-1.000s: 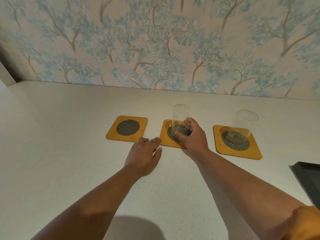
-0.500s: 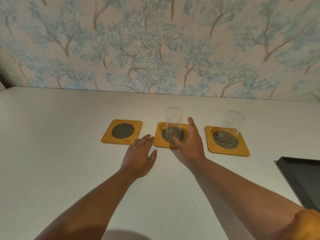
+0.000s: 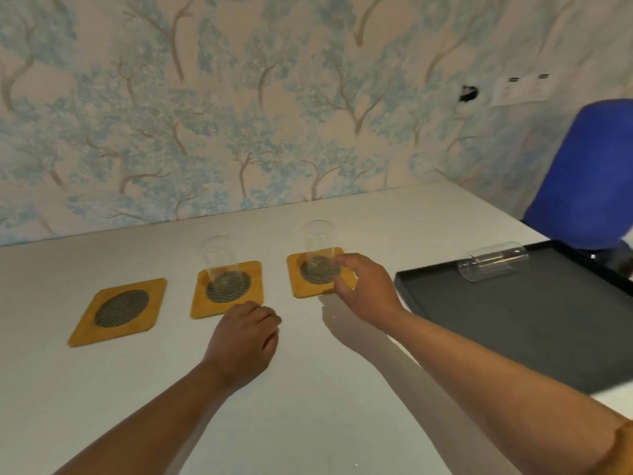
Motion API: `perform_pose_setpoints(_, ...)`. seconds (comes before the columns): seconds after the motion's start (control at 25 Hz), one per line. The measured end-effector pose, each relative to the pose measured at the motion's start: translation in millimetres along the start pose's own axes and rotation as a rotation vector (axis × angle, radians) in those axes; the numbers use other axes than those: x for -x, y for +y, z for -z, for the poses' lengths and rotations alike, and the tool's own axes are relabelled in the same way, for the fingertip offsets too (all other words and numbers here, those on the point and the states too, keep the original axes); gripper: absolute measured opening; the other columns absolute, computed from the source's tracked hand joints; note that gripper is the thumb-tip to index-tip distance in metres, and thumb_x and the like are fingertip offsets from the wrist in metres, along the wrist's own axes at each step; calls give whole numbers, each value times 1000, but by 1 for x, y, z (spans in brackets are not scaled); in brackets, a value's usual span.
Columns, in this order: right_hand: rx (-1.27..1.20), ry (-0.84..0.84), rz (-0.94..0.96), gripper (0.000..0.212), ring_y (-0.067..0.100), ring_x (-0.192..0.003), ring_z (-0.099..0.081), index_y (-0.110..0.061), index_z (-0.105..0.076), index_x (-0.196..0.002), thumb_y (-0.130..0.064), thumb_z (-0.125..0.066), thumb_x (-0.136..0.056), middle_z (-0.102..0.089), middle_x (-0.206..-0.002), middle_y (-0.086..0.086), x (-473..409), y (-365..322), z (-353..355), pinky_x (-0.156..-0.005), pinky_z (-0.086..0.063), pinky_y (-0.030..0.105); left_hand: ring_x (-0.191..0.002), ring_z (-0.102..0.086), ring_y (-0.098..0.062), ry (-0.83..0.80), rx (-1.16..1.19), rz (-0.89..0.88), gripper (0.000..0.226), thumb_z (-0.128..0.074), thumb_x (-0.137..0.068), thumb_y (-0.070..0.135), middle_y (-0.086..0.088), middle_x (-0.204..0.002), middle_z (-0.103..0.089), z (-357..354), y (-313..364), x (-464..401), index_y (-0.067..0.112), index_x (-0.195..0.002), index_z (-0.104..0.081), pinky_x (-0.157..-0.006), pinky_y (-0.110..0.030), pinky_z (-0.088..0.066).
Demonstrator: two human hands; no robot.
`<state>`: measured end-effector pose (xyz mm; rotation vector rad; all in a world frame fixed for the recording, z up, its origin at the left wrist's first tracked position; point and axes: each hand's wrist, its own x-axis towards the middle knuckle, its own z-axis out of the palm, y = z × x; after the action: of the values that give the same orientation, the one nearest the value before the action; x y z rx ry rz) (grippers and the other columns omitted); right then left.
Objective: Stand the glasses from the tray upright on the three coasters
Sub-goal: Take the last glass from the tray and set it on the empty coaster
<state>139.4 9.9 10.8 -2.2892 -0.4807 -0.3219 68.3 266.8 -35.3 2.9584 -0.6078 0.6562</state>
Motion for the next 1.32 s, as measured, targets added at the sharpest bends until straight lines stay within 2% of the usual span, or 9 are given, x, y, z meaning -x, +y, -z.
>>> perform_pose_setpoints(0.16,228,34,26,33,20,-117,-62,-16,-67,-125,-20,-62,-93,-68,-129,0,19,55,71,-100,-46,32,-102,-65,-20,21,164,-72,22,-60,-90,26,5,-107,-74,-11,95,-72,19,-105,-75,-86,-37,-50)
perform_pose_setpoints(0.24,364,37,30,35,22,-117,-62,-16,-67,-125,-19,-60,-92,-68,-129,1,27,82,105,-100,-46,35,-118,-61,-20,-22,235,-65,36,-48,-96,34,2,-126,-70,-17,134,-101,19,-120,-71,-98,-39,-46)
perform_pose_setpoints(0.32,490,32,47,38,25,-115,-64,-13,-66,-126,-16,-60,-89,-69,-128,4,33,108,138,-99,-48,39,-140,-44,-20,-126,306,3,51,-35,-100,43,2,-150,-52,-26,166,-122,21,-140,-57,-113,-39,-34)
perform_pose_setpoints(0.4,623,9,83,43,30,-115,-63,-8,-65,-127,-8,-62,-84,-68,-127,10,35,137,164,-98,-49,44,-150,-29,-20,-197,314,36,60,-26,-101,49,-1,-162,-35,-38,188,-137,21,-151,-44,-120,-39,-25)
perform_pose_setpoints(0.6,855,-152,57,71,29,-149,-27,-13,-34,-152,-3,-55,-84,-35,-160,9,23,194,204,-118,-24,45,-155,-15,-23,-278,219,113,64,-19,-102,50,-7,-168,-18,-59,211,-145,18,-156,-29,-124,-41,-18)
perform_pose_setpoints(0.76,959,-242,85,76,27,-153,-14,-13,-21,-156,0,-49,-87,-22,-165,8,9,210,213,-121,-15,42,-155,-11,-21,-313,179,155,63,-11,-102,53,0,-169,-13,-64,216,-140,26,-159,-20,-124,-41,-16)
perform_pose_setpoints(0.96,979,-297,116,71,27,-148,-28,-15,-28,-152,0,-50,-87,-38,-157,6,-2,219,210,-119,-19,42,-154,-18,-20,-330,213,164,62,-12,-103,52,3,-170,-9,-63,216,-140,27,-159,-17,-123,-41,-21)
perform_pose_setpoints(1.12,974,-295,146,63,26,-124,-53,-20,-42,-139,-5,-60,-80,-57,-135,3,-8,224,210,-110,-34,41,-151,-26,-21,-328,233,168,61,-14,-104,51,2,-170,-10,-63,216,-141,25,-159,-19,-120,-42,-28)
perform_pose_setpoints(1.32,967,-193,175,69,28,-118,-54,-21,-43,-137,-8,-66,-72,-58,-130,3,1,209,202,-103,-41,42,-154,-19,-21,-380,367,202,63,-21,-104,57,5,-170,-7,-55,209,-140,29,-160,-16,-121,-44,-22)
